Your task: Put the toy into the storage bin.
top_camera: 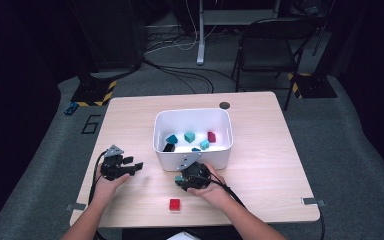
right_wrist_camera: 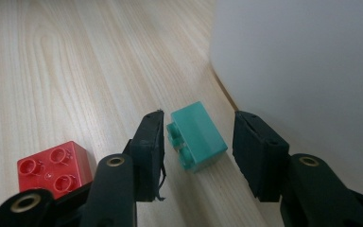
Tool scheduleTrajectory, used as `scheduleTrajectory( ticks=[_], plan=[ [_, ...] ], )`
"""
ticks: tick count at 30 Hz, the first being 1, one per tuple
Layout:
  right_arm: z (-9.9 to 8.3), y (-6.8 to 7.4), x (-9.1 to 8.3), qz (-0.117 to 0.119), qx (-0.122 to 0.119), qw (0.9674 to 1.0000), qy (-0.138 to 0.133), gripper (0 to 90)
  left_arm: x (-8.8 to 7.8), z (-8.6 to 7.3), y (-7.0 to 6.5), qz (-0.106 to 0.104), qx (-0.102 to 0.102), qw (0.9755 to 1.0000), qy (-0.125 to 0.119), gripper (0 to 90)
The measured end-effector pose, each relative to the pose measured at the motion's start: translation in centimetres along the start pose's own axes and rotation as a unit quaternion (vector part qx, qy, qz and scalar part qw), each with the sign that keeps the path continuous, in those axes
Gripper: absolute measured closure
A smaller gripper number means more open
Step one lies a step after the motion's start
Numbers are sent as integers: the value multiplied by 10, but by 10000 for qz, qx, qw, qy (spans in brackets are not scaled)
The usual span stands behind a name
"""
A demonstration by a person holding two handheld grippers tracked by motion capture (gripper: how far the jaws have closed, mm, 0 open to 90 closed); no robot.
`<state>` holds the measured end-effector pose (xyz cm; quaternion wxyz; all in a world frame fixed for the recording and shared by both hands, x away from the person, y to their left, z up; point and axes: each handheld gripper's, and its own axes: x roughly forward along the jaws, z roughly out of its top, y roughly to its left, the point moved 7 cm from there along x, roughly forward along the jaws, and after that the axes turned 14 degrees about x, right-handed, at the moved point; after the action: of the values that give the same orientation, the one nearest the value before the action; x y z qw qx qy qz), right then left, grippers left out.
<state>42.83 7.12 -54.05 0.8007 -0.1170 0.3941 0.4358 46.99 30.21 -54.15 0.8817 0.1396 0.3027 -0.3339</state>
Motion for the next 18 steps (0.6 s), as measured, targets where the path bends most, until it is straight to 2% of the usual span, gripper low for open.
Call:
scheduleTrajectory(
  ticks=[5, 9, 12, 18],
  plan=[
    [-3, -2, 7, -9, -109, 9999, 72, 570, 0, 0, 0, 11, -12, 10000, -28, 414],
    [-5, -1, 9, 9, -193, 9997, 132, 626, -1, 0, 0, -12, -15, 10000, -5, 414],
    [-6, 0, 10, 6, -166, 9997, 185, 664, -1, 0, 0, -5, -16, 10000, -2, 414],
    [-7, 2, 9, -7, -150, 9996, 218, 669, -1, 0, 0, -10, -16, 10000, -8, 414]
  ],
)
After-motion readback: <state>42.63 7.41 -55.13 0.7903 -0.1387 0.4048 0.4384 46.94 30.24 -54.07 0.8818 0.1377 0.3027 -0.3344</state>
